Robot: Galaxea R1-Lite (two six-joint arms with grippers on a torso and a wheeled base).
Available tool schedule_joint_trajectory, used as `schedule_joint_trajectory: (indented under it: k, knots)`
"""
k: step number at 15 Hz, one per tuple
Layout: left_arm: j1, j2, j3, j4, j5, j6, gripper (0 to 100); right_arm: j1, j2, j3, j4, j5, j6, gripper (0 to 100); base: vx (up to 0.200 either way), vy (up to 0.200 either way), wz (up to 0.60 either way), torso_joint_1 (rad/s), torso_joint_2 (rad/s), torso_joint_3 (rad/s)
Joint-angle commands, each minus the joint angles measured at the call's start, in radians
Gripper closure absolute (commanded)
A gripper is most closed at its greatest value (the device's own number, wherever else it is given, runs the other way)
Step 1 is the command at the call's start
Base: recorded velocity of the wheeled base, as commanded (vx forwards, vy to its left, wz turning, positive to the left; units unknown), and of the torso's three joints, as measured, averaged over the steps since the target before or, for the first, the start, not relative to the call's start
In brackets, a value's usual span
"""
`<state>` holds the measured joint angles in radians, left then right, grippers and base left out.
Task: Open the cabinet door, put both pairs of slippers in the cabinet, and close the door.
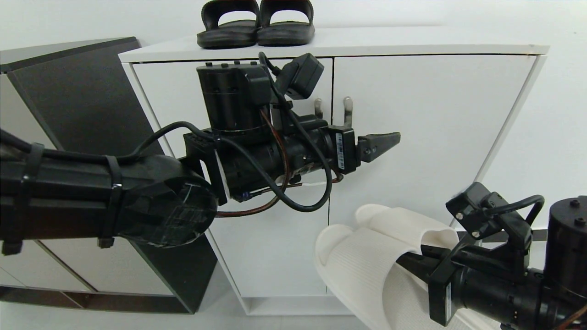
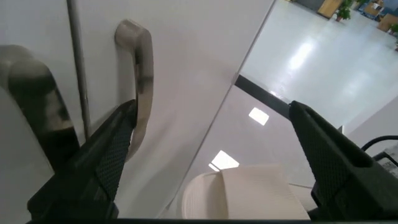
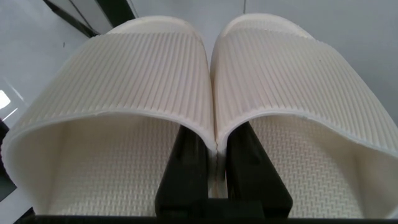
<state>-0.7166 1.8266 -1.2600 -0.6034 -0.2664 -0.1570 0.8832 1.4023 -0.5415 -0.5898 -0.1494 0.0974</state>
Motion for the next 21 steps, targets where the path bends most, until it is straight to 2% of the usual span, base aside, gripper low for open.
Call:
schedule_joint_trajectory:
  k: [1, 2, 4, 7, 10, 11, 16, 21]
  knots:
    - [-0.001, 0.019, -0.006, -0.003, -0.002, -0.001, 0, 0.005, 0.0, 0.011, -0.001, 0.016, -0.001, 100, 0.0, 0.0, 0.0, 0.0, 0.0, 0.0]
    - [-0.001, 0.016, -0.001, -0.003, -0.007, -0.001, 100, 0.005, -0.005, 0.029, -0.001, 0.036, -0.005, 100, 0.0, 0.0, 0.0, 0.0, 0.0, 0.0]
    - [0.0, 0.016, 0.001, -0.004, -0.007, -0.003, 100, 0.005, -0.02, 0.054, -0.001, 0.076, -0.031, 100, 0.0, 0.0, 0.0, 0.0, 0.0, 0.0]
    - [-0.021, -0.007, 0.025, -0.007, 0.001, -0.003, 100, 0.007, -0.071, 0.104, -0.001, 0.243, -0.039, 100, 0.0, 0.0, 0.0, 0.0, 0.0, 0.0]
    - [-0.053, -0.064, 0.087, -0.007, -0.001, -0.003, 100, 0.007, -0.075, 0.107, 0.001, 0.255, -0.044, 100, 0.0, 0.0, 0.0, 0.0, 0.0, 0.0]
    - [-0.095, -0.109, 0.14, -0.007, 0.001, -0.003, 100, 0.022, -0.079, 0.12, 0.001, 0.271, -0.044, 100, 0.0, 0.0, 0.0, 0.0, 0.0, 0.0]
    - [-0.126, -0.187, 0.226, -0.007, 0.001, -0.015, 100, 0.023, -0.12, 0.166, 0.002, 0.356, -0.084, 100, 0.0, 0.0, 0.0, 0.0, 0.0, 0.0]
    - [-0.153, -0.359, 0.376, -0.006, 0.003, -0.013, 100, 0.025, -0.137, 0.195, 0.002, 0.419, -0.127, 100, 0.0, 0.0, 0.0, 0.0, 0.0, 0.0]
